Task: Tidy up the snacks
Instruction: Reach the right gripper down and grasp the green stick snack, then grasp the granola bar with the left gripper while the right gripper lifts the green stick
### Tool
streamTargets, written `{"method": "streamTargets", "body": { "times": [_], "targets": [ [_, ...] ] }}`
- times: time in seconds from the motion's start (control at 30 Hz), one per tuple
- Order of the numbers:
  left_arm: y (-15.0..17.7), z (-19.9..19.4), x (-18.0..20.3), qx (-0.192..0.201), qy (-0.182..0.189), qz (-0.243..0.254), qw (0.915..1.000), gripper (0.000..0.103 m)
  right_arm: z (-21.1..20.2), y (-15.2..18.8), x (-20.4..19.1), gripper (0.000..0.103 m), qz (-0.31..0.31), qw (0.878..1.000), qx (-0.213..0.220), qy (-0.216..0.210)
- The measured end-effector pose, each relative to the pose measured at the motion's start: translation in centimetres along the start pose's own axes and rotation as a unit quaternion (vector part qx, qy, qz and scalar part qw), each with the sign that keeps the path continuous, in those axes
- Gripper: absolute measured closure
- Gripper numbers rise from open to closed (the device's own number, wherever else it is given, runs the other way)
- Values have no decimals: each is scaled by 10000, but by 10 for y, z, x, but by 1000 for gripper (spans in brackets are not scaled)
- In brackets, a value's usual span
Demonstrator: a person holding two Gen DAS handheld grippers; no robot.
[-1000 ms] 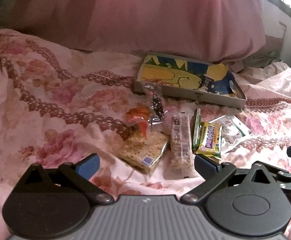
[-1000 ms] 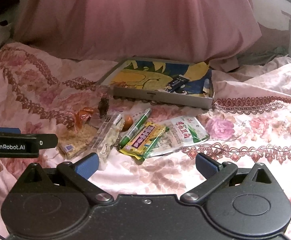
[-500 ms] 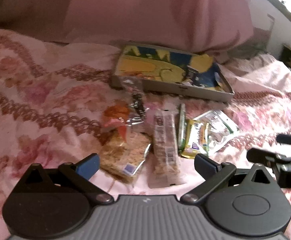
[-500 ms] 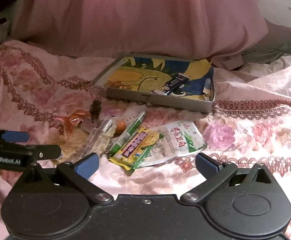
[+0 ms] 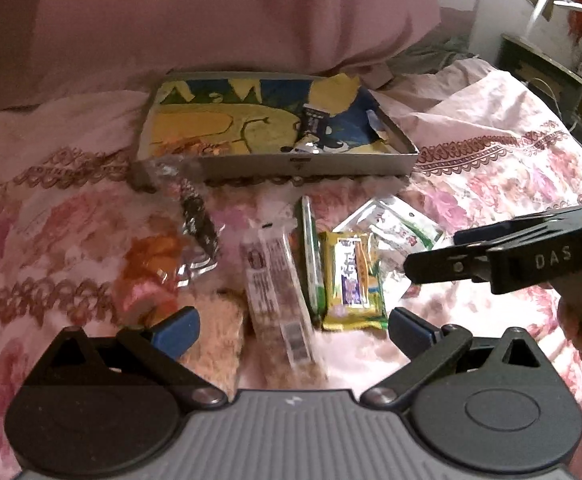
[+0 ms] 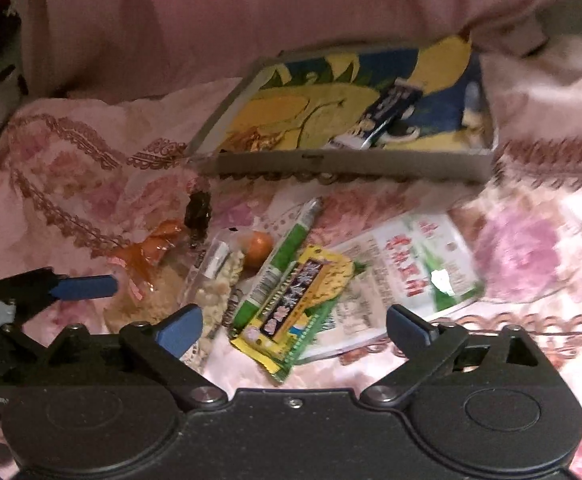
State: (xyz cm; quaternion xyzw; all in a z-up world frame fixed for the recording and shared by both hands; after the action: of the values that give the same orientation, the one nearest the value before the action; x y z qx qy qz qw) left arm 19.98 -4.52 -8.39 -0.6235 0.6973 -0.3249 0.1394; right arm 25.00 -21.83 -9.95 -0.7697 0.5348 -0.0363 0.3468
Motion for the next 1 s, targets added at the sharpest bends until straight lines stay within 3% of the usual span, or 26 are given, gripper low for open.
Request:
{"method": "streamTargets", "body": {
  "times": [0.23, 0.4, 0.47, 0.53, 0.63, 0.8, 1.0],
  "targets": [
    [-1, 19, 6, -70, 245, 267, 9993, 12, 22, -2, 8, 23, 318, 9990, -247, -178],
    [0, 24, 7, -158, 406, 296, 9986, 22, 37, 2, 8, 41, 344, 9980, -486, -205],
    [2, 29, 4, -245, 338, 257, 9988, 25, 42, 5, 8, 45, 338, 9975, -602, -161],
    [4, 35, 0, -389, 177, 199, 9989, 36, 45, 7, 8, 48, 323, 9973, -646, -117],
    [7, 46, -8, -653, 40, 13, 9979, 47, 47, 6, 8, 51, 381, 9972, -628, -160],
    [5, 49, -14, -664, 67, -193, 9976, 53, 48, 2, 7, 66, 459, 9973, -524, -249],
    [4, 48, -18, -690, 57, -386, 9969, 57, 32, -10, -1, 69, 408, 9980, -45, -478]
  ]
}}
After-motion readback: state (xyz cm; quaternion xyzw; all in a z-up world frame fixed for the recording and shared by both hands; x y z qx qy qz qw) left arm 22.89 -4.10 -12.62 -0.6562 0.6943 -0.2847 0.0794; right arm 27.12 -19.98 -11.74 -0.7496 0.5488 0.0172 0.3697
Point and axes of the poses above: each gripper's, at about its wrist camera, not at the fingertips, and z roughly the way its jaws point, x to its right, y to its underside, the point moved 7 cm from there along z, roughly the way its jaws point, and after that the axes turned 7 degrees about -z, right-handed, at the moved point
